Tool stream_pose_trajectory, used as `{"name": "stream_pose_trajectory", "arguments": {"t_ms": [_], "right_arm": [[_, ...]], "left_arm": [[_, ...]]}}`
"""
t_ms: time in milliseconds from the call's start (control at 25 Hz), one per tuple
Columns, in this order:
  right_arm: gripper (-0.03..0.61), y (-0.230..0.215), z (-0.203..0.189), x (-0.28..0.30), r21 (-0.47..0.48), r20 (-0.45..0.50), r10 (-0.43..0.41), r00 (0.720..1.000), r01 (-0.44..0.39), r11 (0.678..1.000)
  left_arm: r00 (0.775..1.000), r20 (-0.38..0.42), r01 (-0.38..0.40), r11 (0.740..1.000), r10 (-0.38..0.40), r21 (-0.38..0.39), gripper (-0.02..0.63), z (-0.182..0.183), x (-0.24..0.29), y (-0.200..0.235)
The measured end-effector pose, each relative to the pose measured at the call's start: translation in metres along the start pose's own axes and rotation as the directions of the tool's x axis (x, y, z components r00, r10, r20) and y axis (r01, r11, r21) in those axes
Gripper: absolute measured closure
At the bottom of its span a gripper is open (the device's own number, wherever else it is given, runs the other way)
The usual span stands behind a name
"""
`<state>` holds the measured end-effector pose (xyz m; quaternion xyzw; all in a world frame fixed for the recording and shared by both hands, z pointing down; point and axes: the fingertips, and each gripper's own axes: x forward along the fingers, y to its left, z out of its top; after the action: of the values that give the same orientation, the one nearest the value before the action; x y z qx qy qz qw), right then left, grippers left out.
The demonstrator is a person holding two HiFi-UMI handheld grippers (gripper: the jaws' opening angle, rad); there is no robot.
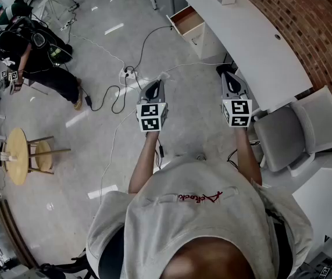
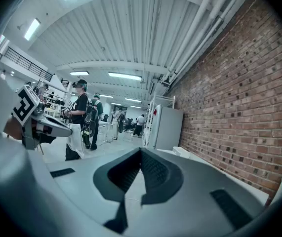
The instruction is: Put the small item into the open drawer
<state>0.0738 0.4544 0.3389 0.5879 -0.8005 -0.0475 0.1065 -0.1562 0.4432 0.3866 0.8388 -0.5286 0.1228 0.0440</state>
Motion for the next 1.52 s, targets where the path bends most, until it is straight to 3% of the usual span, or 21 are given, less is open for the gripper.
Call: {"name": "stream_pose_trajectory", "arguments": {"t_ms": [960,1280,1520], "right_arm": [[0.566,-0.041,-0.028,-0.007,0.035,0.009,0.056,0.998,-0.056,0.998],[0.566,-0.057,-0.039,0.012,0.034,0.003,0.100,0.995,-0.100,0.994],[0.566,-0.062,-0.048,0.045,0.036,-0.015,0.111,0.994,-0.110,0.993]], "left_arm": [[0.999,0.001,-0.044,0.999,0.044,-0.002,0.601,0.012,0.029,-0.042],[0.998,-0.026,-0.066,0.998,0.066,-0.015,0.601,0.002,0.047,-0.055],[0.997,-0.036,-0.071,0.997,0.070,-0.024,0.601,0.000,0.075,-0.039]]}}
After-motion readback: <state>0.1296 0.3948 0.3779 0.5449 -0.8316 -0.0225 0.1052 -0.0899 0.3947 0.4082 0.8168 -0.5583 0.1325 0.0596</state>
